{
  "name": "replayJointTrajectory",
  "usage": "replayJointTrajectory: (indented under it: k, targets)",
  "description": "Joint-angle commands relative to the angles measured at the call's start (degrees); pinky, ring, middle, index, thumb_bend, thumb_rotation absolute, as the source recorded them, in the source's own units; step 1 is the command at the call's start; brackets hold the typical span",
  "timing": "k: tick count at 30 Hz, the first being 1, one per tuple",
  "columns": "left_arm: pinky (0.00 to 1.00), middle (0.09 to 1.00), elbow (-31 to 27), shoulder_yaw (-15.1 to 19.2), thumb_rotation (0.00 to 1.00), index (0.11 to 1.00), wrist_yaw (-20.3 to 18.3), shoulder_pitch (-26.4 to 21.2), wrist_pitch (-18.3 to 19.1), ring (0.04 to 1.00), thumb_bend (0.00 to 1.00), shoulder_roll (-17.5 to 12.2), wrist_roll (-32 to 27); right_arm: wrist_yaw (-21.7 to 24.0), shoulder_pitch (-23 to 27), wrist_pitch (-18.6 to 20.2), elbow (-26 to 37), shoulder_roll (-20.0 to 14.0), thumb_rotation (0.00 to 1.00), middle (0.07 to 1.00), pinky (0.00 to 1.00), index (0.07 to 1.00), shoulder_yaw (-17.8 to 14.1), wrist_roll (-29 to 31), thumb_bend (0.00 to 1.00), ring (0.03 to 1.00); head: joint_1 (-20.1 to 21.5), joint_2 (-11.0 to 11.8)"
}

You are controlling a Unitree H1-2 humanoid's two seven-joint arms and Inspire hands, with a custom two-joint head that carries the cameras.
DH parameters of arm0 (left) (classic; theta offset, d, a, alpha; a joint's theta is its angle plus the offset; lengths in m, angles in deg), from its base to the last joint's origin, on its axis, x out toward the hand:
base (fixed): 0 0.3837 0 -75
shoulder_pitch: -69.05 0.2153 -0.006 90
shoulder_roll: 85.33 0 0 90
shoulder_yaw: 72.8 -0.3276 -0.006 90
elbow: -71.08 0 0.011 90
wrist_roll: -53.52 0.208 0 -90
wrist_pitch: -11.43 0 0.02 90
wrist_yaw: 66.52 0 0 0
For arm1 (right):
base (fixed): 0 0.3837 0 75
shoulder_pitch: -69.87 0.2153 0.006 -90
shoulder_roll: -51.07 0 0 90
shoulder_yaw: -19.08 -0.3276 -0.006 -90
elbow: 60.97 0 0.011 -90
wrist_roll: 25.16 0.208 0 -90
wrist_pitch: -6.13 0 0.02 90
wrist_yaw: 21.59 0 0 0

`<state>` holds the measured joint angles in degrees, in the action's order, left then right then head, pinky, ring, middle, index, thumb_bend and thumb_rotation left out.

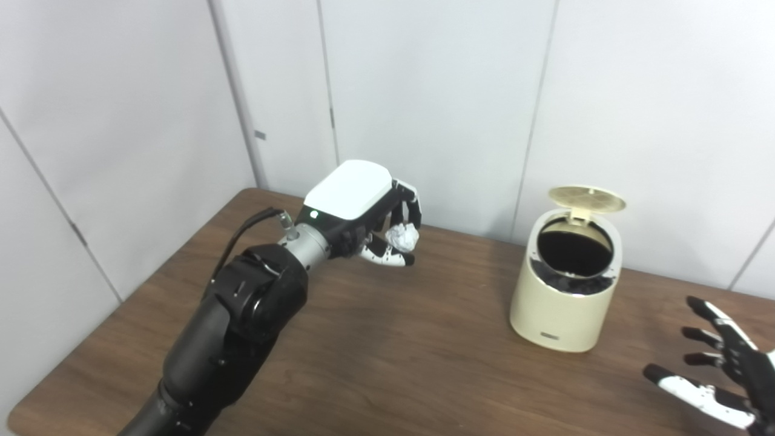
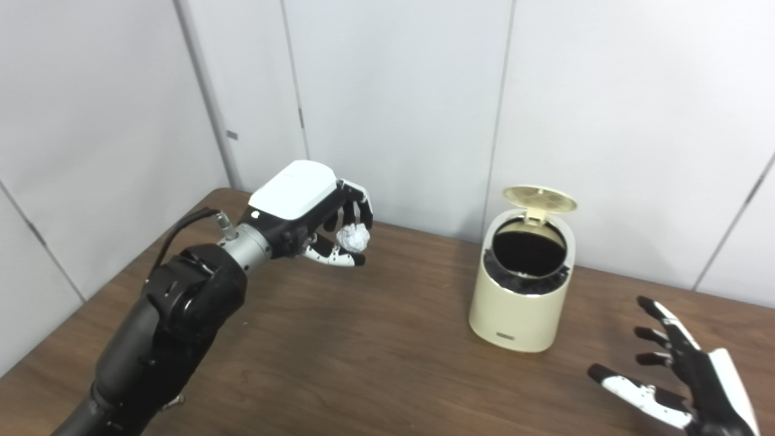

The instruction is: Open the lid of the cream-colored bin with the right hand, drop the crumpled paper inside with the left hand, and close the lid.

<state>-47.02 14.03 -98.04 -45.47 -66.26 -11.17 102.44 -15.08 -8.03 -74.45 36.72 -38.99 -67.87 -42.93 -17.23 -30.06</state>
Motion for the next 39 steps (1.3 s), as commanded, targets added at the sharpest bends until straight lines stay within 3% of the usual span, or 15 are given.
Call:
replayJointTrajectory:
  k: [1,7,12,22,25,34,39]
  targets:
    - [0.32,0.48,-0.19,0.01,0.0,0.514,1.64,-3.76,-1.12,0.37,0.5,0.0,0.05,-0.79,1.48,-1.33,2.47,-0.01,0.37,0.913,0.65,0.899,0.13,-0.71,0.66,0.799,0.55,0.03]
    - [0.32,0.483,1.46,-1.63,0.0,0.517,1.91,-7.01,-2.81,0.369,0.5,1.45,-0.66,-1.57,1.39,-3.97,1.28,0.35,0.34,0.895,0.65,0.88,0.69,-1.1,0.67,0.792,4.36,0.33]
    - [0.33,0.482,3.41,-2.67,0.0,0.506,2.81,-9.42,-4.12,0.378,0.5,3.29,-0.96,-2.54,1.25,-6.89,-0.67,1.1,0.37,0.903,0.62,0.877,1.35,-1.72,0.71,0.788,7.16,0.51]
    - [0.37,0.49,7.2,-3.78,0.0,0.504,3.92,-12.3,-4.0,0.394,0.5,7.88,-0.98,-3.17,0.51,-6.39,-0.21,2.54,0.37,0.907,0.61,0.886,2.74,-4.47,0.69,0.792,11.04,0.97]
    - [0.37,0.49,9.53,-4.66,0.0,0.508,5.12,-13.31,-5.64,0.394,0.5,8.79,-1.94,-3.5,0.35,-5.98,0.35,2.91,0.37,0.907,0.61,0.882,2.91,-5.1,0.69,0.794,12.2,1.19]
    - [0.38,0.487,15.3,-7.7,0.0,0.508,9.14,-16.11,-7.07,0.387,0.5,12.35,-0.98,-3.22,0.11,-4.19,1.6,3.57,0.37,0.916,0.62,0.888,2.84,-6.72,0.68,0.802,13.97,1.6]
    - [0.37,0.499,19.07,-8.11,0.0,0.499,14.02,-16.21,-6.95,0.391,0.5,15.62,-0.96,-3.28,0.24,-3.62,1.76,3.71,0.38,0.913,0.62,0.89,2.98,-7.61,0.68,0.794,14.9,1.75]
